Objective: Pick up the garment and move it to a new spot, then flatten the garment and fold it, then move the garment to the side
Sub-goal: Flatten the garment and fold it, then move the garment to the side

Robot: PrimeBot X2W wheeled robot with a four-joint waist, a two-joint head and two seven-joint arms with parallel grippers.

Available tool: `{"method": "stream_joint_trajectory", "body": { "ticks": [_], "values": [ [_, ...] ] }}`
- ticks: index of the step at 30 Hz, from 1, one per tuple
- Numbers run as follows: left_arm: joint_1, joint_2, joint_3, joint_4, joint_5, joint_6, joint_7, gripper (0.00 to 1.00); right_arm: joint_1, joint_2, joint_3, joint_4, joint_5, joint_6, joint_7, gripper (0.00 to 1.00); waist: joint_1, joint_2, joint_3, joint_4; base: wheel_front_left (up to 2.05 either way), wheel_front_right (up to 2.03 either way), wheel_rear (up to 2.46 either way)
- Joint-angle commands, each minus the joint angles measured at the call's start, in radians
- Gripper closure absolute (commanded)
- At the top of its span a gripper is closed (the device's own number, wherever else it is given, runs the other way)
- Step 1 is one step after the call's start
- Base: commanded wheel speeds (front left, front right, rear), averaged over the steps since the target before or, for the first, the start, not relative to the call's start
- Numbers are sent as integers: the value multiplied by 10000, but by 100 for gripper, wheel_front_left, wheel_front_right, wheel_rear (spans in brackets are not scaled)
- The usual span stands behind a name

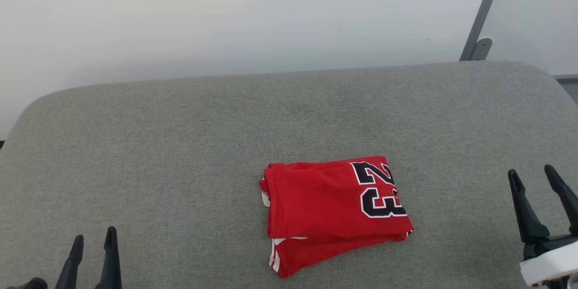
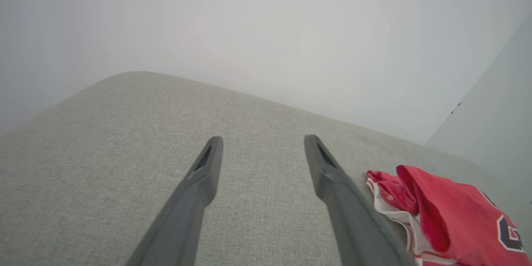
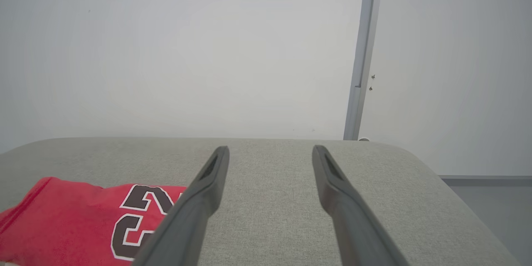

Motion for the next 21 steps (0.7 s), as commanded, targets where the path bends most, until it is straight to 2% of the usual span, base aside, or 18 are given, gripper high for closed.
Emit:
{"method": "stream_joint_trajectory", "body": {
  "ticks": [1, 10, 21],
  "values": [
    [112, -67, 73, 29, -98, -33, -53, 0, 154, 98, -88, -104, -111, 0, -42, 0, 0, -1, -4, 31, 0, 0, 0],
    [-5, -104, 32, 87, -101, -33, -53, 0, 572, 566, -340, -368, -171, 0, -41, 0, 0, -1, 3, 154, 0, 0, 0],
    [-40, -221, -55, 85, -195, -33, -53, 0, 727, 727, -324, -486, -93, 0, -42, 0, 0, -1, 17, 246, 0, 0, 0]
  ]
}}
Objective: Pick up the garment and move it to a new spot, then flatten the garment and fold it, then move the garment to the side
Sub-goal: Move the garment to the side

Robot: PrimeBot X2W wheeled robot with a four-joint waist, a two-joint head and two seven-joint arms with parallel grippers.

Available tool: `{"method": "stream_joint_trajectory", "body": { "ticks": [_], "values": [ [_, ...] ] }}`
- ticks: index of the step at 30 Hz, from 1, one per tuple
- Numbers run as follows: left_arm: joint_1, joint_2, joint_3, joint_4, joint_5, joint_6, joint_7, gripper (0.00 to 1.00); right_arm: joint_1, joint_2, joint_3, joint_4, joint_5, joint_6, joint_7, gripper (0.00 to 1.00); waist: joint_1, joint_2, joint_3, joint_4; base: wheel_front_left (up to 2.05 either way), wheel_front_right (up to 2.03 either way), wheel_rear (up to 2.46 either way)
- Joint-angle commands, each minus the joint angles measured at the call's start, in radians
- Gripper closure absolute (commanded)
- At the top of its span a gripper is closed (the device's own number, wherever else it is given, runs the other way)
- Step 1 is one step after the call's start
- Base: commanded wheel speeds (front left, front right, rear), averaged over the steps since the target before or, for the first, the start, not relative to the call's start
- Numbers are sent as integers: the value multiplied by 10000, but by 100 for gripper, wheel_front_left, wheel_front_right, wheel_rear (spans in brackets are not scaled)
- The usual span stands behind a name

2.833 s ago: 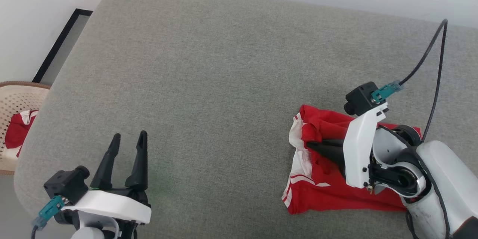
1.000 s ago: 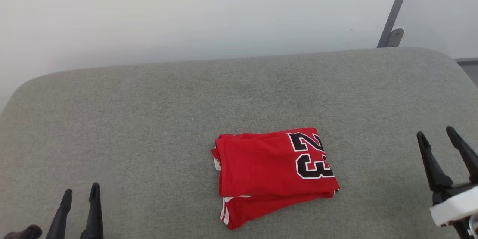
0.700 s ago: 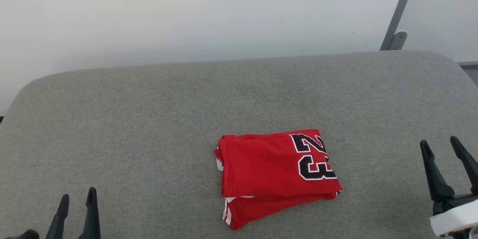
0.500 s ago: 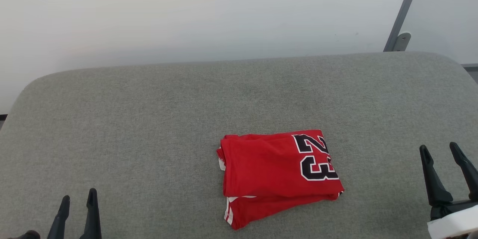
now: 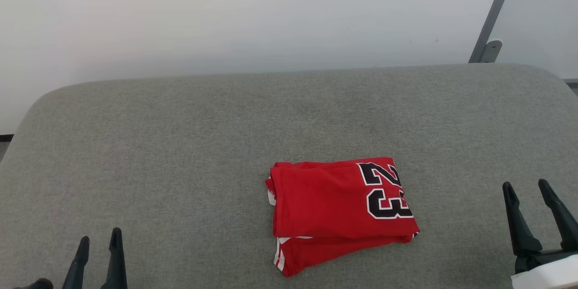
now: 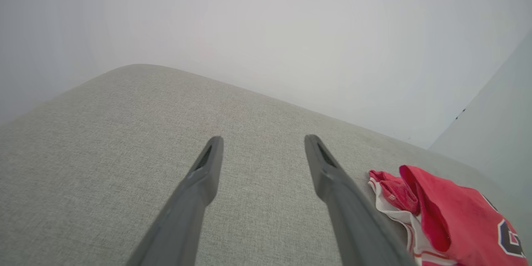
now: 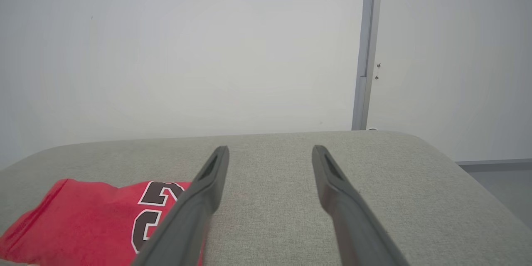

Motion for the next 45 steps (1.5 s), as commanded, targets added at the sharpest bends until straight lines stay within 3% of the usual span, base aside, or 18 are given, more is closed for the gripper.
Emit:
{"method": "stream_joint_trajectory", "body": {
  "ticks": [1, 12, 19, 28, 38, 45],
  "values": [
    [-24, -10, -18, -13, -122, -33, -53, 0, 88, 49, 25, -41, 4, 0, -40, 0, 0, 0, 0, 12, 0, 0, 0],
    [-121, -89, -141, 4, -57, -34, -53, 0, 50, -86, 373, 321, 223, 0, -40, 0, 0, 0, 22, 218, 0, 0, 0],
    [-86, 0, -275, -78, 30, -34, -53, 0, -860, -1038, 2117, 1517, 997, 0, 244, 0, 0, 0, 149, 626, 0, 0, 0],
    [-344, -31, -695, -8, -39, -34, -53, 0, -2814, -2260, 4271, 2041, 2623, 0, 2930, 0, 0, 0, 604, 1335, 0, 0, 0],
    [-1126, 3, -1565, 374, -167, -34, -53, 0, -4486, -3331, 5461, 2600, 4270, 0, 6473, 0, 0, 0, 1438, 2518, 0, 0, 0],
    [-1503, -70, -1830, 536, -309, -34, -53, 0, -5173, -3388, 5959, 3218, 4721, 0, 8154, 0, 0, 0, 2027, 2954, 0, 0, 0]
  ]
}}
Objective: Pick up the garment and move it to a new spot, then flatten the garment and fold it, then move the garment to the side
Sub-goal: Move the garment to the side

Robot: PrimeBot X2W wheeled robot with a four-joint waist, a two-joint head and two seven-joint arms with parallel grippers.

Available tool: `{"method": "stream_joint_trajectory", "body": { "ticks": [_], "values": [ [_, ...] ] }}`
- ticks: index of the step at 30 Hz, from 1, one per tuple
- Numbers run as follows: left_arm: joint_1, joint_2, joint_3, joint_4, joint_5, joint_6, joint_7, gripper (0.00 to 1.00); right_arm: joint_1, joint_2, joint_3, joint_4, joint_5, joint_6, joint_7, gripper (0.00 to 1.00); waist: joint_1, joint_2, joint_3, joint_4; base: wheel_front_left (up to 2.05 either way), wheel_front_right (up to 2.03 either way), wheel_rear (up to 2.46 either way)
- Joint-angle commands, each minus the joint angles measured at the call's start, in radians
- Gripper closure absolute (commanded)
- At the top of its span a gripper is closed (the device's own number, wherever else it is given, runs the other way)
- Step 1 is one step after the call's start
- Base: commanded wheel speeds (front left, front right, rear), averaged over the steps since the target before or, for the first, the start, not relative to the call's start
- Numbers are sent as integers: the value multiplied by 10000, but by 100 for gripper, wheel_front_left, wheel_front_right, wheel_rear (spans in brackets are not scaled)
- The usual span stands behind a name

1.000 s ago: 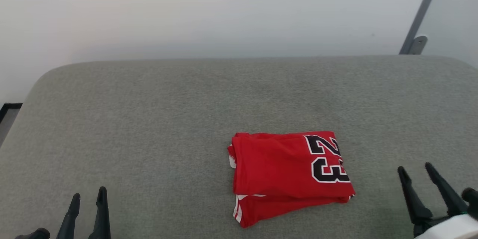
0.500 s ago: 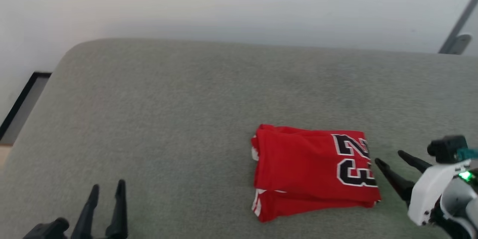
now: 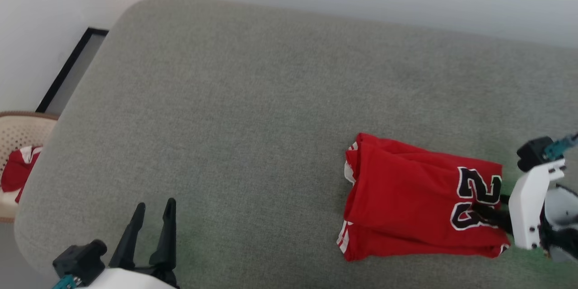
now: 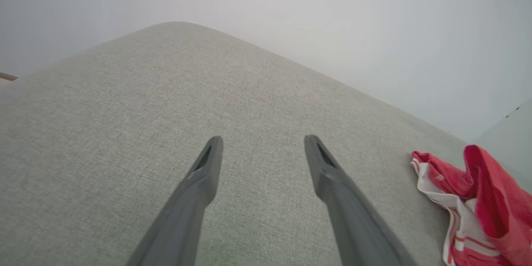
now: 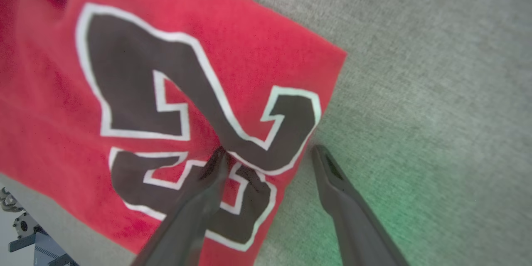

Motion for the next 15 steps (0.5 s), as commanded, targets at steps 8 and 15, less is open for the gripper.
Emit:
{"method": "stream_joint_trajectory", "body": {
  "ticks": [8, 15],
  "values": [
    [-632, -129, -253, 249, -140, -34, -53, 0, -495, 1011, 811, 990, 651, 0, 1569, 83, 0, 0, 675, 408, 0, 0, 0],
    [-819, -231, 120, 463, -355, -34, -53, 0, -1147, 497, 667, 711, 698, -15, 1227, 100, 0, 0, 778, 37, 0, 0, 0]
  ]
}}
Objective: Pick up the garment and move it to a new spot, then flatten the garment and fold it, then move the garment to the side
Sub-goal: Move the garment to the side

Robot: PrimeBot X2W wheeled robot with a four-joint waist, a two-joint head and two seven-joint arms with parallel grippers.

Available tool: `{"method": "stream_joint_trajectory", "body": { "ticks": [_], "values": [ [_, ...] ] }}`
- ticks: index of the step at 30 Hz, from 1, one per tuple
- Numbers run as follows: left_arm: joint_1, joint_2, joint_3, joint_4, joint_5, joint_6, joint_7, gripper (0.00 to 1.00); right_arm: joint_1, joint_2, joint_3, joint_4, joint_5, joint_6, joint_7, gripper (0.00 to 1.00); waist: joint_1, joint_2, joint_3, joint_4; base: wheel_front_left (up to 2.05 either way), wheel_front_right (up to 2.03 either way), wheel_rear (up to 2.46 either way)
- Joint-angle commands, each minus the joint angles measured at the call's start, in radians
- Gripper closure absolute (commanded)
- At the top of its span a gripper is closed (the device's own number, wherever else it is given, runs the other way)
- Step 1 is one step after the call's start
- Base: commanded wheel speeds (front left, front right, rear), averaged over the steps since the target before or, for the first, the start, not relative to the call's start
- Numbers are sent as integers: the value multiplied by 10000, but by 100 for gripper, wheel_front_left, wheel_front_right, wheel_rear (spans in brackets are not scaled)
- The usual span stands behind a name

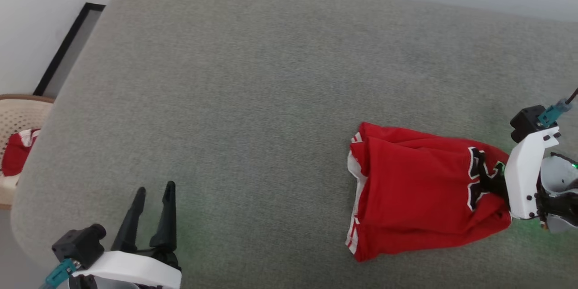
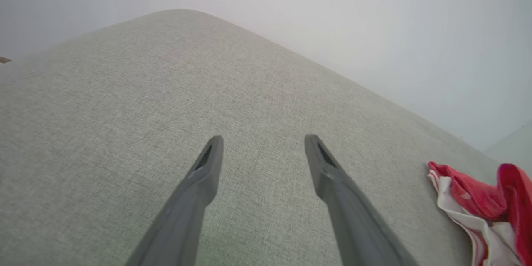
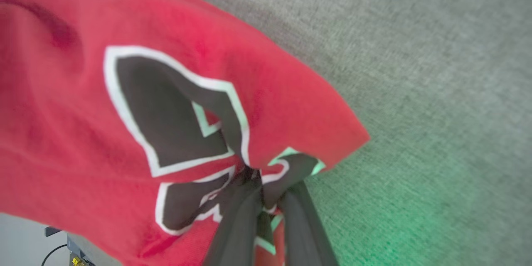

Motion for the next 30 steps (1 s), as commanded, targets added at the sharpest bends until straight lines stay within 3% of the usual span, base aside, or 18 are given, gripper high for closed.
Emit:
{"method": "stream_joint_trajectory", "body": {
  "ticks": [1, 14, 30],
  "values": [
    [-147, 13, 90, 25, -73, -34, -53, 0, 145, 81, 199, 61, 35, -40, -97, 100, 0, -1, 15, -220, 0, 0, 0],
    [-881, 459, -199, -274, 179, -35, -52, 0, -502, -1494, -383, -237, -10, -40, -951, 100, 0, -1, 155, -1697, 0, 0, 0],
    [-2847, 792, -1762, -97, 351, -33, -53, 0, -1715, -2609, -557, 554, -495, -39, -1925, 100, 0, -1, 884, -3441, 0, 0, 0]
  ]
}}
